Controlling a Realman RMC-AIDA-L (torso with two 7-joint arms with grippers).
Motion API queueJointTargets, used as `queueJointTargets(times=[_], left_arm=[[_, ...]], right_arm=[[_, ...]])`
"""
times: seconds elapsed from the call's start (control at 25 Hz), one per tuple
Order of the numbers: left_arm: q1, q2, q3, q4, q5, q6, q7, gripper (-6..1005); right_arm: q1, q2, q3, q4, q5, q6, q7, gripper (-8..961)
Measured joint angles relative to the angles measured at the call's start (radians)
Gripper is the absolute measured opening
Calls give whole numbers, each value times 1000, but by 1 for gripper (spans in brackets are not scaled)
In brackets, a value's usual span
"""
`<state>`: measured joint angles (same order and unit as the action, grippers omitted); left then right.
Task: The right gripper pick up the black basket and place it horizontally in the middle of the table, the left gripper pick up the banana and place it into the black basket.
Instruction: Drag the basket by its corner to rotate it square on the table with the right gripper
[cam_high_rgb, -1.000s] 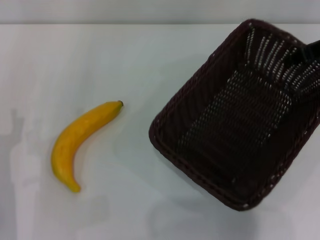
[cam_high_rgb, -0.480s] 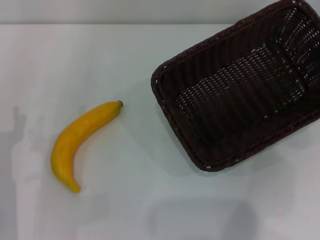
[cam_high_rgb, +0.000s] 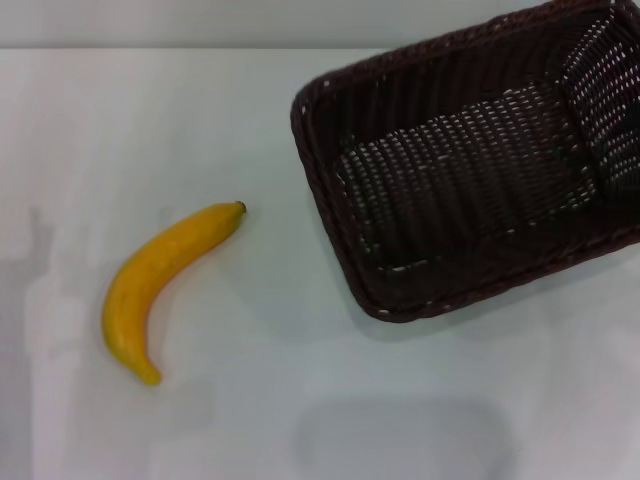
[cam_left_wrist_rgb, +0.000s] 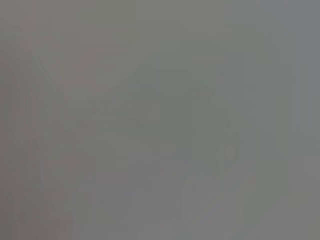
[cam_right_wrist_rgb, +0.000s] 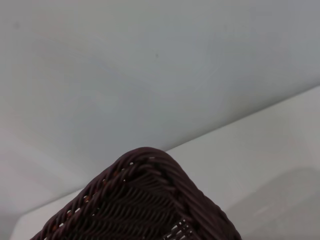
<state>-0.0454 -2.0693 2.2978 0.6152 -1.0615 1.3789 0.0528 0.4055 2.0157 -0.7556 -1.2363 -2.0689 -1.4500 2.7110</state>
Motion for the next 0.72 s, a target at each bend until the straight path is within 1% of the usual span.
queueJointTargets(times=[0.12, 0.24, 0.28, 0.32, 0.4, 0.56, 0.72], left_arm=[[-2, 0, 0, -2, -1, -2, -1, 889], [-5, 0, -3, -13, -2, -4, -6, 889], [-7, 0, -7, -19, -1, -5, -12, 889], [-9, 0, -10, -25, 0, -5, -19, 889], [-16, -1, -14, -41, 2, -5, -38, 890], [-20, 0, -15, -51, 2, -6, -50, 890], [-22, 2, -20, -55, 2, -8, -51, 890]], right_arm=[[-17, 2, -17, 23, 38, 11, 2, 215], [-48, 4, -96, 45, 97, 53, 10, 216], [-48, 4, -96, 45, 97, 53, 10, 216], [-72, 3, -170, 51, 141, 96, 18, 216], [-87, 2, -212, 53, 168, 122, 22, 217], [-134, -1, -342, 55, 256, 212, 24, 218], [-147, -3, -411, 53, 298, 260, 24, 219]])
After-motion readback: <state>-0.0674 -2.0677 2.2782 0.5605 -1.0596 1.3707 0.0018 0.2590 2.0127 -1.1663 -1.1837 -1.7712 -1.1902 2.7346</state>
